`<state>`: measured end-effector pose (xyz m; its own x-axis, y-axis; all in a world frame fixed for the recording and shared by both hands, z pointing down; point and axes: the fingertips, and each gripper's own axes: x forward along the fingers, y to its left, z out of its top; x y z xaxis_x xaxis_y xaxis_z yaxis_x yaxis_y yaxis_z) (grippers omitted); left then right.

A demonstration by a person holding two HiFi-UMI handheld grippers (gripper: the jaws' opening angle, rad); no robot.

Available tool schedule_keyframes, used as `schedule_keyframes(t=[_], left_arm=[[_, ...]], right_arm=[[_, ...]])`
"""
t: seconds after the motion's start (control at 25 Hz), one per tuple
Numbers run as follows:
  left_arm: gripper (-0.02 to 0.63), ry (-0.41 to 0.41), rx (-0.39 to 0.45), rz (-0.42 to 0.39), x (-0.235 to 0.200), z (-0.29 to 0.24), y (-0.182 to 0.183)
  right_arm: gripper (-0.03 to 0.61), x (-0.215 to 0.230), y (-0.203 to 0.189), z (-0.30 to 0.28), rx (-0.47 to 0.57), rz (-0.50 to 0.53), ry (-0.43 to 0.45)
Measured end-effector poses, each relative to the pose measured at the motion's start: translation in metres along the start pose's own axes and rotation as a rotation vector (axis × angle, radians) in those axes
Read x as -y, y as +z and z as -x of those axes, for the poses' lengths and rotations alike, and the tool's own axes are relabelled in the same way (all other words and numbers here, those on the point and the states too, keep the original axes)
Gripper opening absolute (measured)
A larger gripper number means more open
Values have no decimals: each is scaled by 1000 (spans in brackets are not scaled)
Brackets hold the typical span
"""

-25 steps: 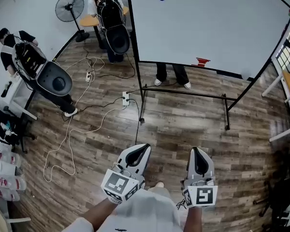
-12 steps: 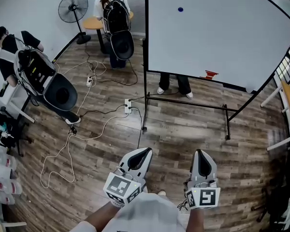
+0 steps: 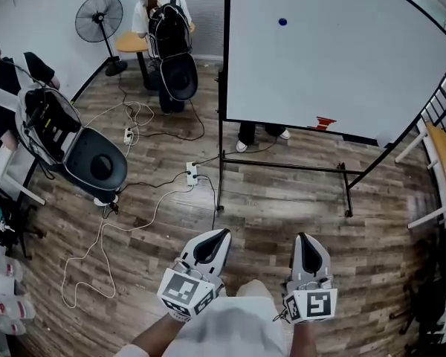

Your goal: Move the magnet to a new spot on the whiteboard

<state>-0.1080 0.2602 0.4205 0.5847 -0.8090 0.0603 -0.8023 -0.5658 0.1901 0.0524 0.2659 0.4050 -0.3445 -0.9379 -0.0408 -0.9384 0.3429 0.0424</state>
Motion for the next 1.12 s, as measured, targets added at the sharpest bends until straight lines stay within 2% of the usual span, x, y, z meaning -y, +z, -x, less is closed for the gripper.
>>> schedule_keyframes(t=[0.36,0.64,0.92,1.12], left_arm=[[6,16,-7,4,-35,-71,5],[6,55,5,-48,-80,-177,42],[6,107,22,-56,-106,-286,67],[6,121,25,-68,-120,-328,85]], right_arm=[[9,45,-2,-76,15,12,14],[9,105,2,-188,63,-9,64],[9,173,17,-284,87,32,175],[9,196,26,-333,97,-1,185]])
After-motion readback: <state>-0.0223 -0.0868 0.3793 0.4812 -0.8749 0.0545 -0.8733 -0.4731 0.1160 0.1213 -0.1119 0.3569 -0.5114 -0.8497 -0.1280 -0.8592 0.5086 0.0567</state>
